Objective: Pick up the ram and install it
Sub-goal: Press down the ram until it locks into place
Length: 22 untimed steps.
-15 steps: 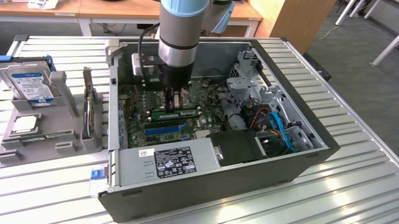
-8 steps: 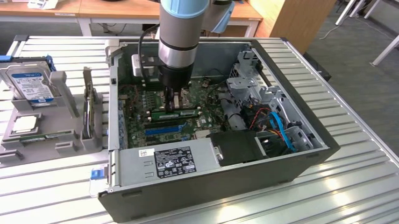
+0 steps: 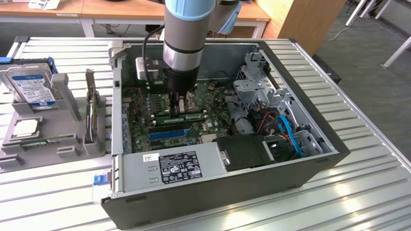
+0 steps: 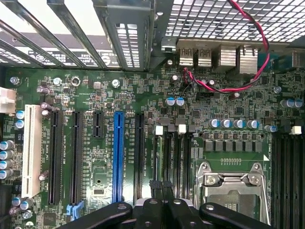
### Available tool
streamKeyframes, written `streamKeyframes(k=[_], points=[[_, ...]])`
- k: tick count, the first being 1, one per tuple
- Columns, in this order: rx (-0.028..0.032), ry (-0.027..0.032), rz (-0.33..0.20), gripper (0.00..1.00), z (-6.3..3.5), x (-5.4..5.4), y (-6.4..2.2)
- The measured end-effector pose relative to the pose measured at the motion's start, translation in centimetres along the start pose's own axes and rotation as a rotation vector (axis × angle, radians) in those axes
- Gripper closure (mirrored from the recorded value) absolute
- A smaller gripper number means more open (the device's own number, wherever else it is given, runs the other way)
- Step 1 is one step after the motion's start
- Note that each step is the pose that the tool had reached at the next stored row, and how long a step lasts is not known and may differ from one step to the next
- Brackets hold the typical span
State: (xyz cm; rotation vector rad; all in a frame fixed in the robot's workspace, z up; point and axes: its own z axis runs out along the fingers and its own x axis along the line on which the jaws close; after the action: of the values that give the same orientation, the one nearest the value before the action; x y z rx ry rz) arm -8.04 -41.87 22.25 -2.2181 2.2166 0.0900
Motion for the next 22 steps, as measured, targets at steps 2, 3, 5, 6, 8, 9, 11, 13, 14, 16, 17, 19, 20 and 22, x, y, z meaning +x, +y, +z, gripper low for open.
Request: streamKeyframes(k=[2, 3, 5, 6, 8, 9, 11, 13, 14, 16, 17, 19, 20, 22], points=[[0.0002, -0.0003, 0.0, 0.9, 0.01, 0.0, 0.0], [0.0002, -0.0003, 0.0, 0.9, 0.02, 0.0, 0.0], [0.0002, -0.0005, 0.0, 0.9, 0.07, 0.0, -0.01], [0.0001, -0.0001, 0.0, 0.9, 0.09, 0.0, -0.01], [0.0001, 0.0001, 0.0, 0.9, 0.09, 0.0, -0.01], [0.0, 0.0001, 0.0, 0.9, 0.1, 0.0, -0.01], [0.0002, -0.0002, 0.0, 0.9, 0.11, 0.0, -0.01], [0.0004, -0.0007, 0.0, 0.9, 0.07, 0.0, -0.01], [0.0016, -0.0021, 0.0, 0.9, -0.02, 0.0, -0.02], [0.0006, -0.0008, 0.0, 0.9, -0.49, 0.0, 0.0], [0.0003, -0.0005, 0.0, 0.9, -0.75, 0.0, 0.02], [0.0003, -0.0004, 0.0, 0.9, -1.27, -0.1, 0.04], [0.0002, -0.0003, 0.0, 0.9, -1.56, -0.1, 0.05], [0.0003, -0.0004, 0.0, 0.9, -2.23, -0.1, 0.08]])
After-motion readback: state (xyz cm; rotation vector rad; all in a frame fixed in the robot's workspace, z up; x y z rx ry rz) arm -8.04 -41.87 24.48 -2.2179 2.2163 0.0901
